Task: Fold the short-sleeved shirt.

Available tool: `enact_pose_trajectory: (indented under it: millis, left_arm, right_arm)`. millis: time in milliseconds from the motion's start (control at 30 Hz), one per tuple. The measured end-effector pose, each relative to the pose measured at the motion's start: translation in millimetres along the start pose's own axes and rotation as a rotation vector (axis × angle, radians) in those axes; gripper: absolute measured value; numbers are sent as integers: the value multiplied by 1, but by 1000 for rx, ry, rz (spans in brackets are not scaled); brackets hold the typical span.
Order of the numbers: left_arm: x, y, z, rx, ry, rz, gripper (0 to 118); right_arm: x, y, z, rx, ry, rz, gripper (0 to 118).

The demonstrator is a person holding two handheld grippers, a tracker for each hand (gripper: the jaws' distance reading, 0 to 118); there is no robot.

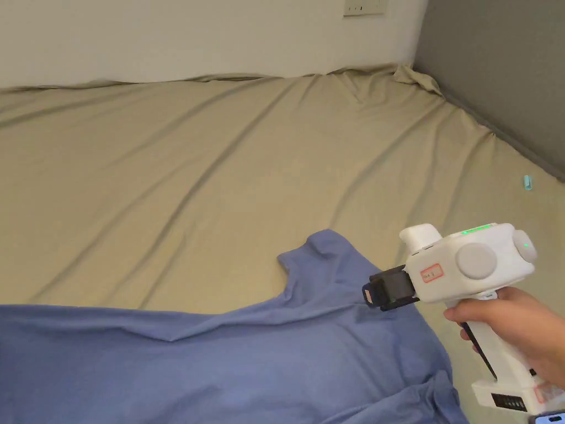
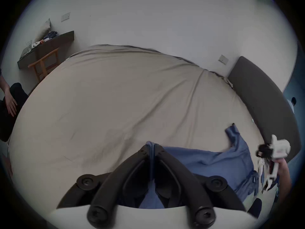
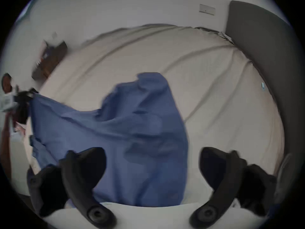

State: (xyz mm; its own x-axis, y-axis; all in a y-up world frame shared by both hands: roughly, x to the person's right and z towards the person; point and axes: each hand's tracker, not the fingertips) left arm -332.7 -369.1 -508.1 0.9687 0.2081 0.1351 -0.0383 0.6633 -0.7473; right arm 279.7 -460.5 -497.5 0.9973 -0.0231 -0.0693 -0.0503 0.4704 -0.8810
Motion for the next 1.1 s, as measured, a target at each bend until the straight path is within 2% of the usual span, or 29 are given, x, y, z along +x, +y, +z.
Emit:
enact_pose_trajectory:
  millis: [33,100,133,200,233,300,333,367,433,500,567,633,700,800,900,1000,1100]
  left_arm:
    - [2,-2,5,0,3,-13,3]
    - [2,1,11,-2,5,-18,3]
    - [1,0,12,-5,0,-11,3]
    - [-5,-2,14,-9,-5,20,3]
    - [-9,2,11,-13,0,34,3]
    - [-13,1,11,-12,12,40,3]
    - [-14,0,12,-15,17,36,3]
    - [-16,3,9,-17,15,33,3]
    - [-17,4,14,-16,10,31,3]
    - [-22,6,20,-15,-25,40,3]
    - [-27,2,36,-8,-71,60,3]
    - [-37,-8,53,10,-72,63,3]
    - [-49,-20,69,13,-90,88,3]
    - [-65,-40,89,-8,-138,132,3]
    - [-63,-64,102,-53,-126,60,3]
    - [-55,-95,100,-131,-94,-45,3]
    - [-55,-127,83,-221,-60,-58,3]
  right_arm:
    - [3,3,-20,-29,-63,-30,114]
    - [7,11,-29,-126,-90,-63,114]
    - [7,11,-41,-171,-85,-87,109]
    - [10,8,-52,-176,-47,-111,75]
    - [7,8,-50,-165,-58,-115,69]
    - [0,11,-35,-84,-110,-88,4]
    - [-3,13,-23,-37,-107,-68,4]
    - [-5,13,-11,14,-53,-77,4]
    - [-5,16,11,17,66,-110,4]
    - [-17,8,55,87,65,-93,4]
    - [-23,-8,91,113,117,-91,3]
    - [-10,-20,116,106,187,-86,3]
    - [-8,-40,139,94,179,-80,3]
    - [1,-68,159,58,233,-97,3]
    - [-2,-97,162,-25,253,-86,3]
    - [-11,-125,149,-118,230,-65,3]
    - [-22,-147,130,-184,202,-45,3]
